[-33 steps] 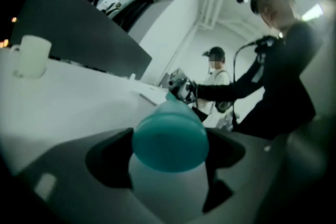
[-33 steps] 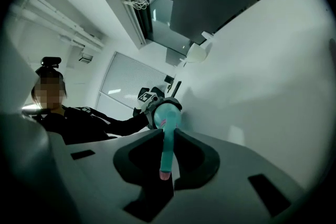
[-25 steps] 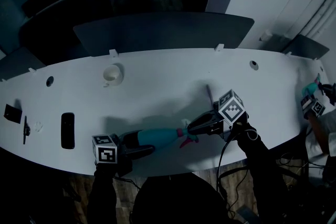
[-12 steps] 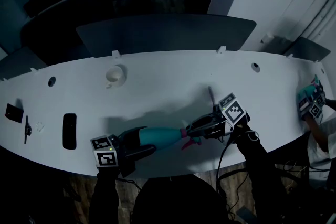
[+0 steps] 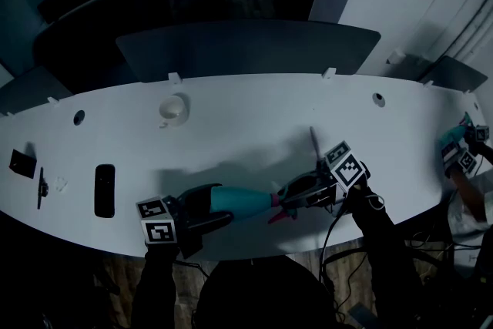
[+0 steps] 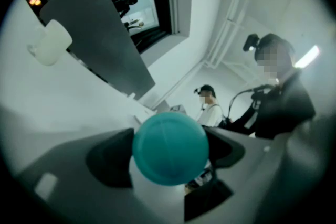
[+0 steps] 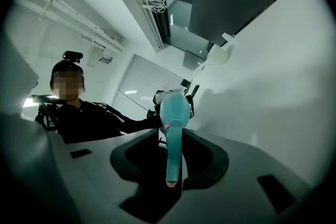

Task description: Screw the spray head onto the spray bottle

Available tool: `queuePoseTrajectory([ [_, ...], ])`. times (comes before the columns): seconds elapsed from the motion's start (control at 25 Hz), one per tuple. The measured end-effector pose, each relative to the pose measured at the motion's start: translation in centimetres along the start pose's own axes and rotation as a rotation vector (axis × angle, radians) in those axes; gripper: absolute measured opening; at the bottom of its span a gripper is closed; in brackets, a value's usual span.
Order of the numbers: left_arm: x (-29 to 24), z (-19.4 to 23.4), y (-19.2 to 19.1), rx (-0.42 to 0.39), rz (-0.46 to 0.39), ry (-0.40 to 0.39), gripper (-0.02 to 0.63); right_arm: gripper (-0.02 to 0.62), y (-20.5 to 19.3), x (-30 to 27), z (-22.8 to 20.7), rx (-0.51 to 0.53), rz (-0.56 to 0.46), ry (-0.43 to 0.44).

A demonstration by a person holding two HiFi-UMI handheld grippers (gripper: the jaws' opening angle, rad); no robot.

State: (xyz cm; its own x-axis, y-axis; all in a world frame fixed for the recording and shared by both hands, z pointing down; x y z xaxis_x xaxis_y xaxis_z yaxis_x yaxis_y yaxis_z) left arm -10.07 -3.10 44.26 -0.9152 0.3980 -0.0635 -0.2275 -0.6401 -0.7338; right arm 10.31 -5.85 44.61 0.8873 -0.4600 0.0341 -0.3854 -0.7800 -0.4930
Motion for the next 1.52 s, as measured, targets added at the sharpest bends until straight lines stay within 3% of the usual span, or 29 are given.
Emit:
queuePoseTrajectory([
  [0.24, 0.0, 0.4, 0.3, 0.036, -0.036, 0.008, 0.417, 0.114, -0.3, -0.4, -0.6, -0.003, 0.009, -0.047],
  [0.56, 0.7, 1.1, -0.8, 0.016, 0.026, 0.051, 0.417, 0.112, -1.1, -1.8, -2.4, 0.030, 0.176, -0.201],
  [0.72, 1.6, 1.1, -1.2, 0.009, 0.036, 0.052, 0.417, 0.112, -0.7, -2.6, -2.5, 0.002, 0.218, -0.195],
  [0.88, 2.4, 0.2, -1.8, -0.179, 0.087, 0.059, 0.417, 0.112, -0.6, -3.3, -2.8, -0.048, 0.210, -0.158],
  [1.04, 2.4, -1.6, -2.9, -0.595, 0.259, 0.075, 0.417, 0.110, -1.0, -3.3, -2.9, -0.180, 0.148, -0.058],
  [1.12, 2.5, -1.9, -3.4, -0.724, 0.324, 0.081, 0.417, 0.107, -1.1, -3.5, -3.0, -0.216, 0.149, -0.015],
  [1.2, 2.6, -1.8, -3.5, -0.780, 0.347, 0.094, 0.417, 0.107, -0.9, -3.7, -3.0, -0.245, 0.137, 0.009],
  [1.32, 2.5, -0.9, -4.1, -0.855, 0.426, 0.157, 0.417, 0.095, -0.3, -3.7, -2.9, -0.324, 0.039, 0.037],
  [1.52, 2.0, -0.3, -4.4, -0.746, 0.382, 0.156, 0.417, 0.096, -0.1, -2.8, -3.1, -0.336, -0.037, 0.024],
])
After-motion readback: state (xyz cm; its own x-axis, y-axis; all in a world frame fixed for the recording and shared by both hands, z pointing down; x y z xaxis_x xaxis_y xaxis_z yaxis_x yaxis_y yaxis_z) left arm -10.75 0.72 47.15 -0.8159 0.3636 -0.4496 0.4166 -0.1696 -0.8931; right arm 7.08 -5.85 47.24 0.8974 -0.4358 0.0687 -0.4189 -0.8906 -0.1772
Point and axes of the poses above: the fingertips, and each gripper's own axes: x backward along the fingers, z to its left, y out of its top, the point moved 5 cm from there along x, backward along the fingers, and after that the axes turned 8 degrees about y, right-handed, at the moved point
